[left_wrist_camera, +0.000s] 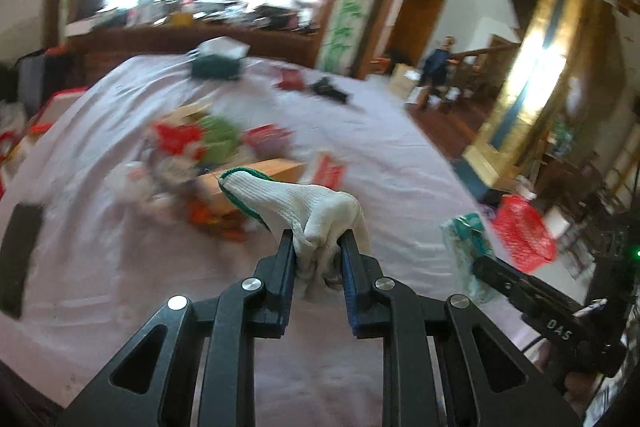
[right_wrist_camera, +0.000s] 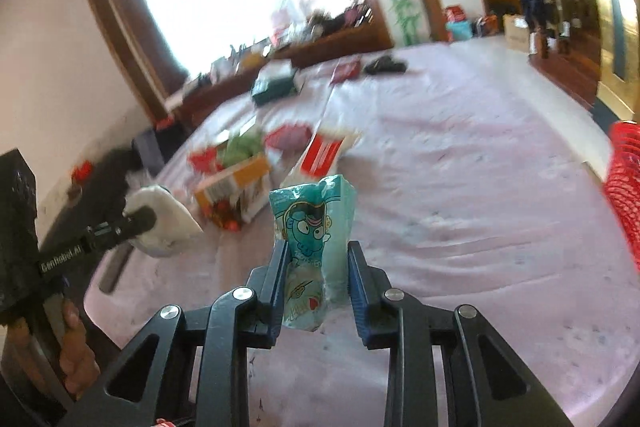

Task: Collect trash
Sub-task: 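Carry glove and teal packet to the red basket and release both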

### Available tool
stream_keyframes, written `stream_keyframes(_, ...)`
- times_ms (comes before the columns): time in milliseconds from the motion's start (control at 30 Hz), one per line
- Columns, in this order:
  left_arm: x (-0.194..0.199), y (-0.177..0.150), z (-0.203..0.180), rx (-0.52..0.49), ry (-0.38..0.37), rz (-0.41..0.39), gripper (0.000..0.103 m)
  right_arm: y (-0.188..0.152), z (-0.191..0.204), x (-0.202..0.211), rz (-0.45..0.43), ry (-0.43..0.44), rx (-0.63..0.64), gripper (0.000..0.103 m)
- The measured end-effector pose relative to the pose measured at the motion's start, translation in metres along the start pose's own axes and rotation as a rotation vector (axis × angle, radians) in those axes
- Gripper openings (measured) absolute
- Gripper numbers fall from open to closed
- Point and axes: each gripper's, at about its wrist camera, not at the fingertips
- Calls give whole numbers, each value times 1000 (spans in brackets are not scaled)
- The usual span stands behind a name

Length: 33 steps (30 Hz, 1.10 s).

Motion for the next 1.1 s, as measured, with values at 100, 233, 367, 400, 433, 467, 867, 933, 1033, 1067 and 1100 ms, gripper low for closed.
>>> stream_keyframes(100,1,7,-34,-46,-76,-11,20,1,-9,32,-72,-13,-21,30)
stream_keyframes(233,-5,21,-86,-126,-181,-18,20,3,-28,79,-171,-60,-66,30)
stream_keyframes(367,-13,35,-145,-225,-295,-5,20,7,-51,124,-284,-158,-109,30)
stream_keyframes(400,-17,37,-162,-258,-310,-4,20,8,-60,137,-319,-200,-125,30)
stream_keyframes(433,-21,39,-179,-284,-334,-4,20,7,-67,146,-339,-221,-140,30)
stream_keyframes(467,-26,41,-193,-304,-353,4,20,8,-79,157,-365,-246,-165,30)
stream_keyframes(867,-133,69,-346,-389,-597,192,21,21,-216,210,-448,-454,-447,31)
stream_keyframes(933,-151,70,-363,-391,-592,203,21,24,-239,210,-450,-467,-484,31)
stream_keyframes(1033,-175,69,-379,-386,-599,238,21,22,-259,212,-440,-490,-512,31)
stream_keyframes(1067,-182,69,-382,-385,-599,247,21,23,-265,210,-435,-493,-522,31)
stream_keyframes(1100,-187,67,-387,-389,-599,257,21,23,-271,209,-431,-495,-525,31)
Point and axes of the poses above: each gripper's, at about its wrist camera, not at the fingertips, and x roughly against the way its jaws point, z to its left, y to its top, and after that the axes turned 1 degree about z, right-handed
